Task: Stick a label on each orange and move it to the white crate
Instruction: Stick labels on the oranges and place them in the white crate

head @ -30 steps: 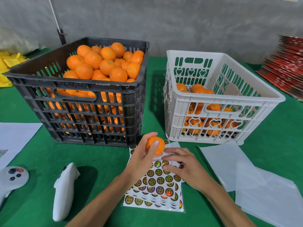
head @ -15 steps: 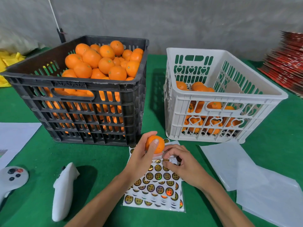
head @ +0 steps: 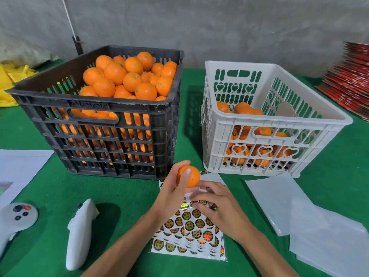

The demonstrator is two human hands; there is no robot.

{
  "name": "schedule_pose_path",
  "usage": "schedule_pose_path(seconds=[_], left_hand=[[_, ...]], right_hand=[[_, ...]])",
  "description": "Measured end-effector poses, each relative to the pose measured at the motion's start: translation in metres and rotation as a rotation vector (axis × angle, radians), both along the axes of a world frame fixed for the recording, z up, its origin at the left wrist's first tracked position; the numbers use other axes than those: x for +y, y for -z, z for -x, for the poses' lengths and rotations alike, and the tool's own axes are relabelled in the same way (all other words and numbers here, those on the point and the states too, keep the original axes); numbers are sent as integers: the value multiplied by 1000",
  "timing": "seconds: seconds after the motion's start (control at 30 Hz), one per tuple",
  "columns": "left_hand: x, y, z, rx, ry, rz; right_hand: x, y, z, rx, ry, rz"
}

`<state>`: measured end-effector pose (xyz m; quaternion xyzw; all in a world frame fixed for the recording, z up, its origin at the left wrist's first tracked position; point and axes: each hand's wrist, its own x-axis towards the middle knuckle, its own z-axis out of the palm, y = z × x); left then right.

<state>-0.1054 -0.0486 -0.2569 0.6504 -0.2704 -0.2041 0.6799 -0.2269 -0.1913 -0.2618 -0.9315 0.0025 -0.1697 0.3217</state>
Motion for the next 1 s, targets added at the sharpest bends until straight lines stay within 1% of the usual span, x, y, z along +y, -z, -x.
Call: schedule_pose_path(seconds=[0.07,0.17,0.23,0.37,0.5,0.63,0.73,0.8,0.87,0.93,1.0], left_hand=[[0,1,-1,22,0,4],[0,3,-3,-2,-17,-18],[-1,2,-4,-13,-22,-28],[-4,-9,2,0,7,16],[-2,-32,9,-1,11,98],[-5,-74,10,-160,10,116],[-24,-117,11,-271,25,201],[-43,-144,8,-315,76,276],[-64,-169,4,-362,106,296],[-87,-191,-1,-422,77,254],[-110,-206,-7,-435,40,187]], right_hand=[[1,-1,3,-38,0,-67],[5,-14,5,-94,52,-379],[5,-26,1,-165,141,-504],[12,-46,-13,-185,260,-539],[21,-65,-15,-194,285,-543],[11,-103,-7,-138,194,-686],[-1,-139,-3,-211,92,-852],[-9,-162,-2,-288,83,-937],[-18,-183,-3,-367,105,-952],[-28,-201,-4,-420,143,-935],[-39,-214,-5,-446,203,-834]])
